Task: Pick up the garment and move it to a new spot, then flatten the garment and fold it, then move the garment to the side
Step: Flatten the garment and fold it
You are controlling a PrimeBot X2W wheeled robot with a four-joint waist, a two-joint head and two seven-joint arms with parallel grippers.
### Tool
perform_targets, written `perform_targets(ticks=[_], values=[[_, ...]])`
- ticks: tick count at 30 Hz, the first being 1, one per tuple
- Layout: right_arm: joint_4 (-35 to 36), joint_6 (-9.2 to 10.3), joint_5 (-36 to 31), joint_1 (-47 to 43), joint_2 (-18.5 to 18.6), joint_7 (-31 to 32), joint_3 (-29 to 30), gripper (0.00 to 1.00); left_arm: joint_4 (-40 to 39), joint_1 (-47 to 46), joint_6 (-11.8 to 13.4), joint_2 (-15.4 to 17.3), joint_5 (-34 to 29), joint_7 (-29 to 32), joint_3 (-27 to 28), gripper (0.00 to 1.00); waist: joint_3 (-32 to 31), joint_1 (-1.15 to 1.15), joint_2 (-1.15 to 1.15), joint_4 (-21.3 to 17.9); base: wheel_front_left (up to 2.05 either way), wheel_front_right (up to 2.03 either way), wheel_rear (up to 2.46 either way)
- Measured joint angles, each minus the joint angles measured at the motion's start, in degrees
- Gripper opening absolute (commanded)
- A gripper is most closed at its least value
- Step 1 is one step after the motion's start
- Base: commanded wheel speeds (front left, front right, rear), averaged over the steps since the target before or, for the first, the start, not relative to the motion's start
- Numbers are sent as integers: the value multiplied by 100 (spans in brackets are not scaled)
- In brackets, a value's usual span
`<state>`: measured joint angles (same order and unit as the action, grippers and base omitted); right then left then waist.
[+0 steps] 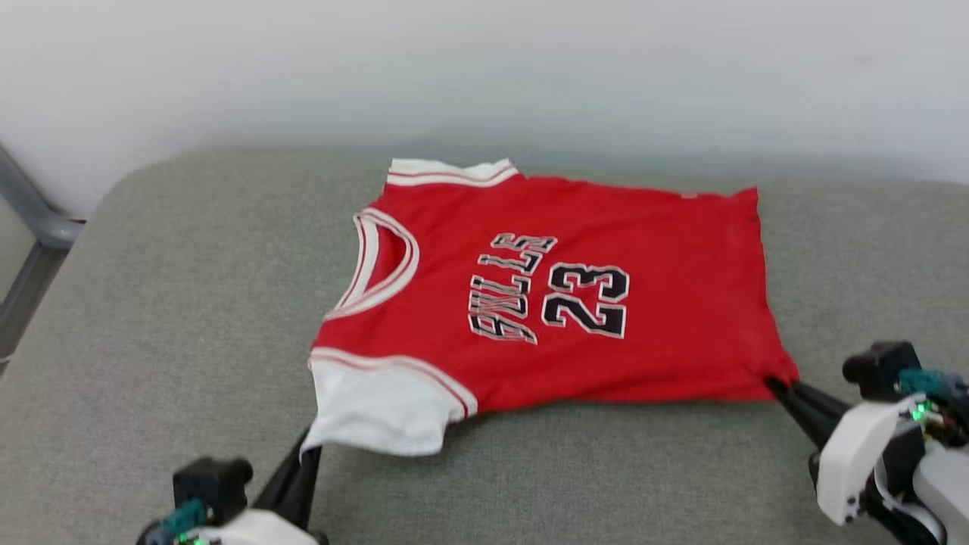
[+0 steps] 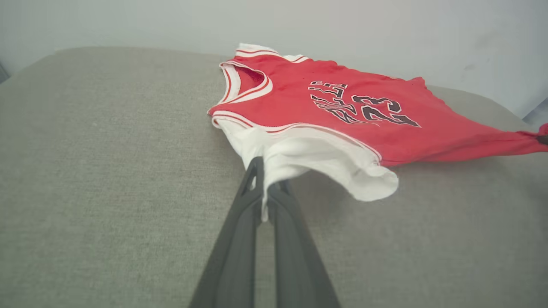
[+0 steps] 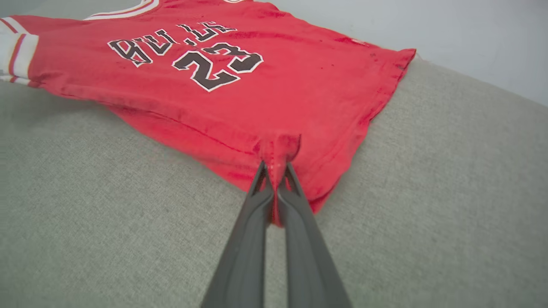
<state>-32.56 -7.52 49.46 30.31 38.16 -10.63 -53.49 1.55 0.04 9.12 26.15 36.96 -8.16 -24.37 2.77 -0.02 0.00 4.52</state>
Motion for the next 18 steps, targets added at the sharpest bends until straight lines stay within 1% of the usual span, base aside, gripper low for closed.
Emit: perform_targets(ticks=[6,12,13,18], values=[[164,0,100,-785,159,5,104,0,-194,829,100,-3,213,154,-159,0,-354,0,0,22,0,0,0],[243,0,55,-1428,312,-2,316,0,-222,1322,142,19,407,326,-281,0,-505,0,0,23,0,0,0],[297,0,88,-1785,325,-2,476,0,-219,1472,96,63,466,453,-360,0,-530,1,0,48,0,0,0],[461,0,73,-2265,359,0,748,0,-252,1621,48,89,564,581,-447,0,-527,1,0,73,0,0,0]])
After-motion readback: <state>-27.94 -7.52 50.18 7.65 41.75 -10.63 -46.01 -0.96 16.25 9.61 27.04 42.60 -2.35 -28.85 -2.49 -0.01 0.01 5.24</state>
